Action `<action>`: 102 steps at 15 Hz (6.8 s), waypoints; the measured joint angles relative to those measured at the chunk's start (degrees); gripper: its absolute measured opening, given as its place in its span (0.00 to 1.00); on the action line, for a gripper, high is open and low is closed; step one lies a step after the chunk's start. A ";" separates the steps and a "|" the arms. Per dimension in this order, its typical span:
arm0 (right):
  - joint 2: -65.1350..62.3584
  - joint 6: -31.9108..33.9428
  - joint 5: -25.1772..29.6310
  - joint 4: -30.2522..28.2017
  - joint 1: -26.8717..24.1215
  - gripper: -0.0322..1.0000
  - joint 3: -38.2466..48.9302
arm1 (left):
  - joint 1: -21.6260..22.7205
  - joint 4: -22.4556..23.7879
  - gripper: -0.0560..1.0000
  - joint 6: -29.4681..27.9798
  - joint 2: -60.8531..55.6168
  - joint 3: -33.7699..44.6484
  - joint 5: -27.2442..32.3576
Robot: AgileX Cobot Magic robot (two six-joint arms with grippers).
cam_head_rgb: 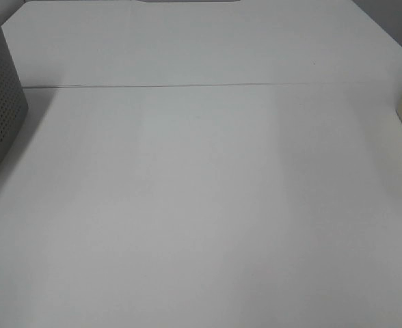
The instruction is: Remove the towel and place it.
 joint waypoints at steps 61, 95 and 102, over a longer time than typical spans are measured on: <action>0.00 0.00 0.00 -0.06 0.00 0.67 0.00 | 16.39 17.99 0.05 58.50 123.53 -69.90 -2.29; 34.95 -53.46 -25.21 64.63 0.00 0.67 -1.89 | -42.69 17.48 0.05 32.83 91.50 -88.18 6.88; 66.92 -98.78 -8.59 101.99 0.00 0.67 -1.95 | -45.55 0.00 0.05 32.60 94.08 -88.18 -5.27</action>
